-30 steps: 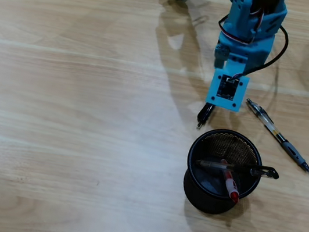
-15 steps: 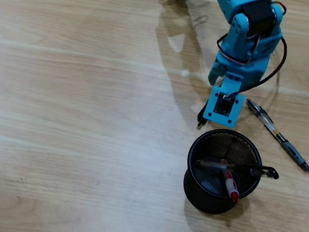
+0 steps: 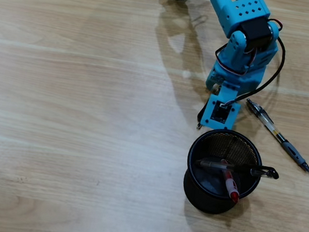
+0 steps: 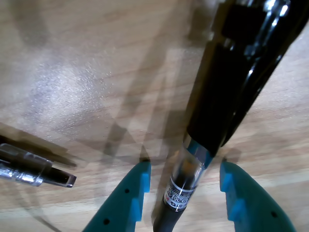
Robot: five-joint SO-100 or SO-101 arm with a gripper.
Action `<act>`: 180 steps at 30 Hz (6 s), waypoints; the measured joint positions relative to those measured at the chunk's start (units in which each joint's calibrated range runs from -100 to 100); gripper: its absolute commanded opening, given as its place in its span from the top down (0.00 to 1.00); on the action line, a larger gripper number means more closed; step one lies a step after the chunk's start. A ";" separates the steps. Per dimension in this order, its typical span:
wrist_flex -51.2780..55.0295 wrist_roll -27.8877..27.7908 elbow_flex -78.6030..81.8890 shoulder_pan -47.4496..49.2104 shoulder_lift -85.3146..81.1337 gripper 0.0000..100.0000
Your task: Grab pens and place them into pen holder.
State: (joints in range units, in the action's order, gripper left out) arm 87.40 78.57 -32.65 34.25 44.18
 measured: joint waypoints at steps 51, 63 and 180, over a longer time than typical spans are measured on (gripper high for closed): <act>-16.57 -22.89 -6.03 -12.29 -29.57 0.98; -47.99 -22.89 -7.01 -13.15 -21.58 0.98; -15.71 -27.67 -30.97 7.91 13.59 0.83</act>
State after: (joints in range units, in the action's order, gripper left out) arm 71.69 50.90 -63.62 42.16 57.77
